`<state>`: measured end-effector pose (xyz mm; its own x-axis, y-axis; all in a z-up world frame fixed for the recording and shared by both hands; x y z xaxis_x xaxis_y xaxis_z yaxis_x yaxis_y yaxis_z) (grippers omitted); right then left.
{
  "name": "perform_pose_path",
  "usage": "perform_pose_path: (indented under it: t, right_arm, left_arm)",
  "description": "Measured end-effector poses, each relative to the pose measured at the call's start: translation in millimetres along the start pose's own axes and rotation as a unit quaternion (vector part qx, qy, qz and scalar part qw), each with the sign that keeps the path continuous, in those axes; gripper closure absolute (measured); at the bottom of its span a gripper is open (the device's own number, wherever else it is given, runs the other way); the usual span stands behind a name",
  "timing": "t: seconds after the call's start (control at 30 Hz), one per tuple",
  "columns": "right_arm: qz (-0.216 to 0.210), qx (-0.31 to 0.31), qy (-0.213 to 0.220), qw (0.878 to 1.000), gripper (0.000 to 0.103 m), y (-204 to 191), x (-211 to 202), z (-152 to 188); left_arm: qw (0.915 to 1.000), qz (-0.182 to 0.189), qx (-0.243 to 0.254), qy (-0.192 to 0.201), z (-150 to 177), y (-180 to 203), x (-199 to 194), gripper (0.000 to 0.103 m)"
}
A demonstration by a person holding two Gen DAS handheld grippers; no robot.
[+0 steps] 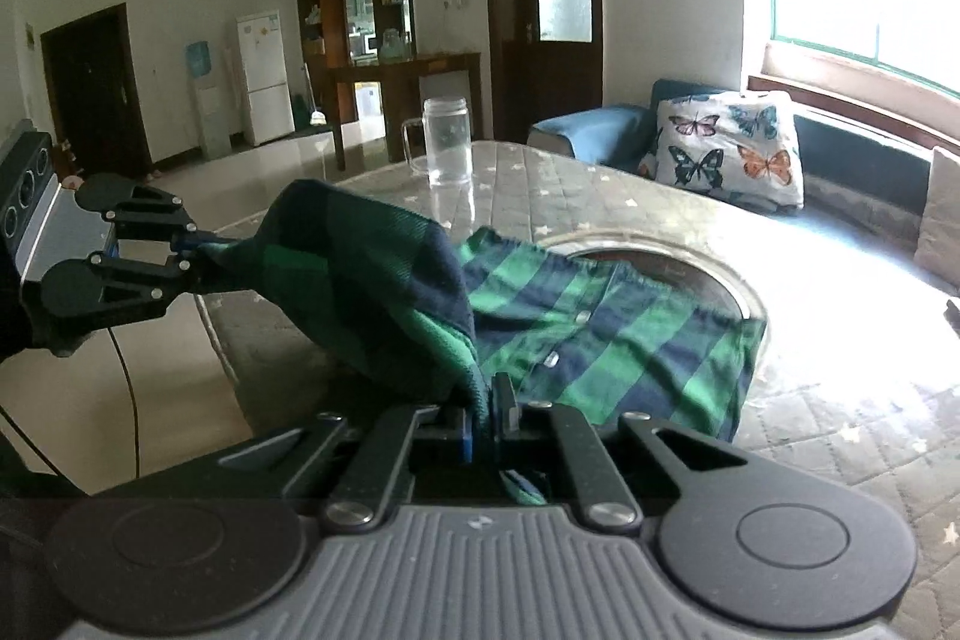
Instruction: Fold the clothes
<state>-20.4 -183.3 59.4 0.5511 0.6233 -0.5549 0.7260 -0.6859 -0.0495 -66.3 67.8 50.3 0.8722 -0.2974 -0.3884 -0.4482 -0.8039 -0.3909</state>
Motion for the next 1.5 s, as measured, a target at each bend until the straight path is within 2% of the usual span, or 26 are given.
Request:
perform_pose_path:
  t: [0.1,0.2,0.4,0.57,0.7,0.77,0.8,0.83,0.87,1.0,1.13,1.27,1.33,1.43,1.5]
  right_arm:
    - [0.013,-0.012,0.005,1.000,0.098,3,-1,-12]
    - [0.023,-0.008,0.006,1.000,0.099,20,15,-31]
    - [0.037,-0.006,-0.010,0.999,0.099,68,74,-77]
    - [0.048,0.010,-0.047,0.998,0.099,113,146,-97]
    - [0.047,0.043,-0.078,0.995,0.098,144,206,-97]
    - [0.046,0.059,-0.092,0.993,0.095,157,232,-90]
    - [0.052,0.066,-0.096,0.992,0.090,162,242,-85]
    - [0.054,0.074,-0.101,0.991,0.089,167,251,-80]
    - [0.059,0.083,-0.103,0.989,0.087,172,257,-76]
    - [0.087,0.119,-0.102,0.984,0.071,196,265,-62]
    - [0.115,0.140,-0.078,0.980,0.069,213,241,-62]
    - [0.130,0.137,-0.056,0.980,0.069,219,215,-67]
    - [0.118,0.136,-0.052,0.982,0.069,214,208,-67]
    - [0.083,0.140,-0.065,0.985,0.070,201,211,-59]
    - [0.077,0.147,-0.076,0.983,0.070,196,219,-53]
  left_arm:
    - [0.9999,-0.010,-0.008,0.007,-13,-11,12,0.096]
    - [0.9997,-0.016,-0.017,0.008,-25,-25,34,0.096]
    - [0.9989,-0.025,-0.029,-0.027,-37,-62,114,0.096]
    - [0.9951,-0.012,-0.049,-0.085,-24,-90,195,0.095]
    - [0.9872,-0.002,-0.081,-0.137,0,-107,248,0.093]
    - [0.9827,0.000,-0.098,-0.157,14,-112,267,0.091]
    - [0.9811,-0.002,-0.104,-0.163,20,-114,273,0.089]
    - [0.9798,-0.005,-0.108,-0.168,25,-115,279,0.084]
    - [0.9790,-0.011,-0.110,-0.172,29,-117,284,0.077]
    - [0.9736,-0.031,-0.128,-0.186,40,-130,290,0.074]
    - [0.9675,-0.064,-0.143,-0.198,44,-144,287,0.065]
    - [0.9622,-0.101,-0.160,-0.196,40,-158,276,0.066]
    - [0.9628,-0.113,-0.164,-0.183,33,-160,267,0.067]
    - [0.9677,-0.101,-0.174,-0.152,16,-157,255,0.067]
    - [0.9701,-0.075,-0.183,-0.140,6,-149,255,0.067]
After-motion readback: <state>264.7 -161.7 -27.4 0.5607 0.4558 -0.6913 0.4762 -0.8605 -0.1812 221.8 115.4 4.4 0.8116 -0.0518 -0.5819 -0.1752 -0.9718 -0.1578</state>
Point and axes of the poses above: each gripper's, at about its wrist camera, not at the fingertips, and x roughly the way its jaws point, y to its right, z to its underside, the point moved 5 cm from there along x, roughly the way its jaws point, and after that the axes turned 1 degree about z, right-handed, at the moved point
